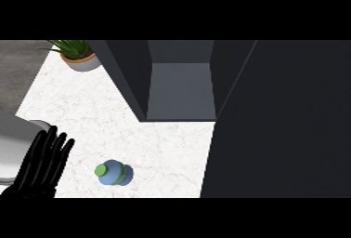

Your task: Pick up the bottled water, place it into the cabinet and close the cabinet

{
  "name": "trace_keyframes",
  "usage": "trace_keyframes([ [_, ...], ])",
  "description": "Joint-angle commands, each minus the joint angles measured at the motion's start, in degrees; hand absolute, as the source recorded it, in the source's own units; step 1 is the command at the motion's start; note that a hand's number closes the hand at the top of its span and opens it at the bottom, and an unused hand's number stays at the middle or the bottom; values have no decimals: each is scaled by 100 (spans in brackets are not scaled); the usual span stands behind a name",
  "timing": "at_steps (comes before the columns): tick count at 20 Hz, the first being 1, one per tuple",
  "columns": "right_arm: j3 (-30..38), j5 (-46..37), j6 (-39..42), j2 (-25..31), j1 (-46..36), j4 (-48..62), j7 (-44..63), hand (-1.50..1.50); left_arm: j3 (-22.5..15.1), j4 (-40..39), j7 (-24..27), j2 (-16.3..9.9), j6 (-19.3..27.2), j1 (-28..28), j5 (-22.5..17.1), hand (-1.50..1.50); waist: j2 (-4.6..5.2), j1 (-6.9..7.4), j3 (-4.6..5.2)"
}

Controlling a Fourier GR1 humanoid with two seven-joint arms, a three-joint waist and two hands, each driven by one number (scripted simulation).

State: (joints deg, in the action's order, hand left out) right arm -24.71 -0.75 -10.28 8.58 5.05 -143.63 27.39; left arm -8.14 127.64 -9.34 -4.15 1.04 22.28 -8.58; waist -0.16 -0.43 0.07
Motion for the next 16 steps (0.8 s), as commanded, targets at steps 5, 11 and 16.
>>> trace_keyframes([
  [5,-88,-233,-159,252,36,-1446,971,-150,265,-1575,901,49,-304,-313,53,-150,-9,-57,5],
  [11,154,-188,-207,251,-424,-849,787,-150,404,-2907,2249,130,-623,-297,266,-150,7,8,2],
  [16,-471,-628,-362,225,-224,-1119,838,-150,612,-3716,2758,106,-833,-357,100,-150,-13,-28,5],
])
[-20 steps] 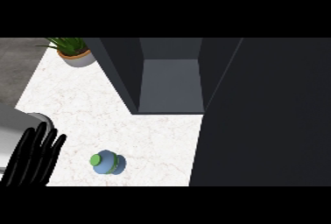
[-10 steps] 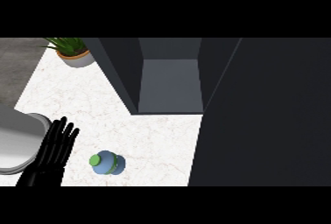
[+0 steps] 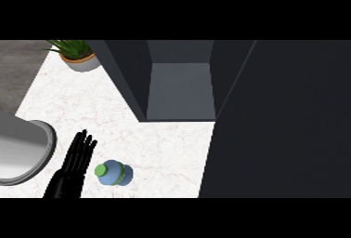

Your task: Pick up the bottled water, place it into the cabinet and close the cabinet

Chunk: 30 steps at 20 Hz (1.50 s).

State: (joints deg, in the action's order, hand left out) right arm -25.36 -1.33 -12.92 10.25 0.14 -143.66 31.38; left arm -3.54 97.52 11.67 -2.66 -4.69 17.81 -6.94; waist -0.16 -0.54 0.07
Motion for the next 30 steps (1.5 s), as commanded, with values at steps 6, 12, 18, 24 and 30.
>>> trace_keyframes([
  [6,-216,-529,-161,145,180,-1016,449,-150,436,-1809,1061,14,-153,-551,21,-150,0,-8,0],
  [12,-149,-430,-175,326,-20,-1198,744,-150,416,-2399,1515,86,-100,-598,217,-150,-2,-6,-1],
  [18,-269,-426,-243,266,34,-983,556,-150,651,-3773,2332,-67,-470,-1244,225,-150,6,-12,0],
  [24,-314,-491,-331,317,255,-820,181,-150,678,-4150,2605,241,-527,-1514,69,-150,4,-3,-3],
  [30,-2,-422,-480,460,-283,-1280,997,-150,933,-4790,2931,-51,-870,-1655,-50,-150,2,-25,5],
])
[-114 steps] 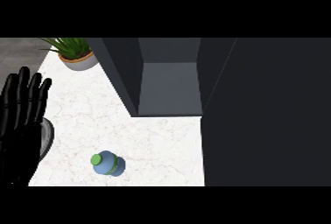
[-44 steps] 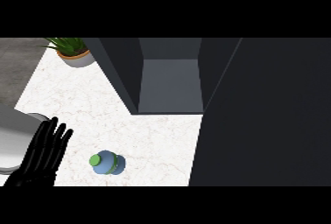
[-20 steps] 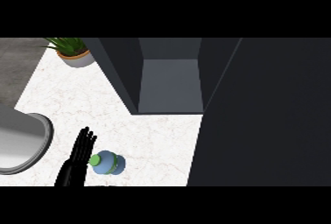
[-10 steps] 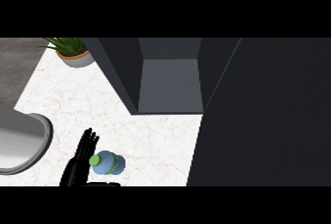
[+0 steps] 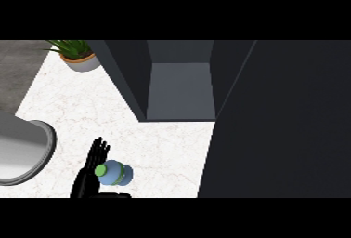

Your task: Pick up the bottled water, place it into the cabinet and close the cabinet

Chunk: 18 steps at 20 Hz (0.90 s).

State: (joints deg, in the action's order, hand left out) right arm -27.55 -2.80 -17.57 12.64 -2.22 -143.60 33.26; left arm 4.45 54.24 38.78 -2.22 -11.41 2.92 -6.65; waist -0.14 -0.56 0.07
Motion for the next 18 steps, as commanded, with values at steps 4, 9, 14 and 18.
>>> trace_keyframes([
  [4,218,-164,80,195,330,-945,251,-150,144,-826,348,100,-194,-537,-123,-150,6,7,-4],
  [9,413,30,179,293,583,-916,-81,-150,-118,-1514,605,215,-163,-1018,-517,-150,9,-29,-1],
  [14,368,-33,182,124,547,-559,-374,-150,-275,-1402,424,217,-831,-846,-487,150,9,9,-3],
  [18,740,233,329,331,986,-914,-348,-150,-582,-990,596,218,-144,-927,-331,150,1,14,-8],
])
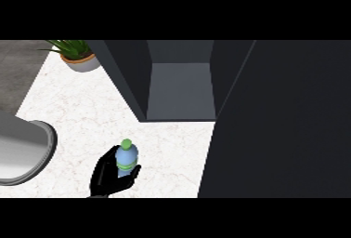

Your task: Pick up the bottled water, place it into the cabinet and close the cabinet

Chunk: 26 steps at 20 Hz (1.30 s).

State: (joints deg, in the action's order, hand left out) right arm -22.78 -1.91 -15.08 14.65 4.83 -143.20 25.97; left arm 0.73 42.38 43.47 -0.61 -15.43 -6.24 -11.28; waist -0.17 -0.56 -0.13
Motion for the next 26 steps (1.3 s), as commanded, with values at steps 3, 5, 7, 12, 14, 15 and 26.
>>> trace_keyframes([
  [3,265,302,235,208,371,-904,107,-150,-426,8,764,59,783,-106,383,150,6,-18,13],
  [5,527,478,204,131,119,-846,282,-150,-124,-42,351,60,983,-640,399,150,13,-11,14],
  [7,606,465,455,257,752,-899,-161,-150,-60,-467,470,-12,953,-860,514,150,13,-42,12],
  [12,1208,868,692,280,1030,-597,-738,-150,395,-1130,306,-337,437,-1902,172,150,23,-89,9],
  [14,1409,913,751,149,976,-197,-953,-150,13,-930,409,50,661,-1725,36,150,16,-29,10],
  [15,1068,621,662,88,1244,-579,-838,-150,366,-1376,549,-29,217,-1972,39,150,25,-90,15],
  [26,2362,1638,1344,52,1437,-386,-1005,-150,-934,-374,-445,55,1020,-2356,-1313,150,-22,-159,6],
])
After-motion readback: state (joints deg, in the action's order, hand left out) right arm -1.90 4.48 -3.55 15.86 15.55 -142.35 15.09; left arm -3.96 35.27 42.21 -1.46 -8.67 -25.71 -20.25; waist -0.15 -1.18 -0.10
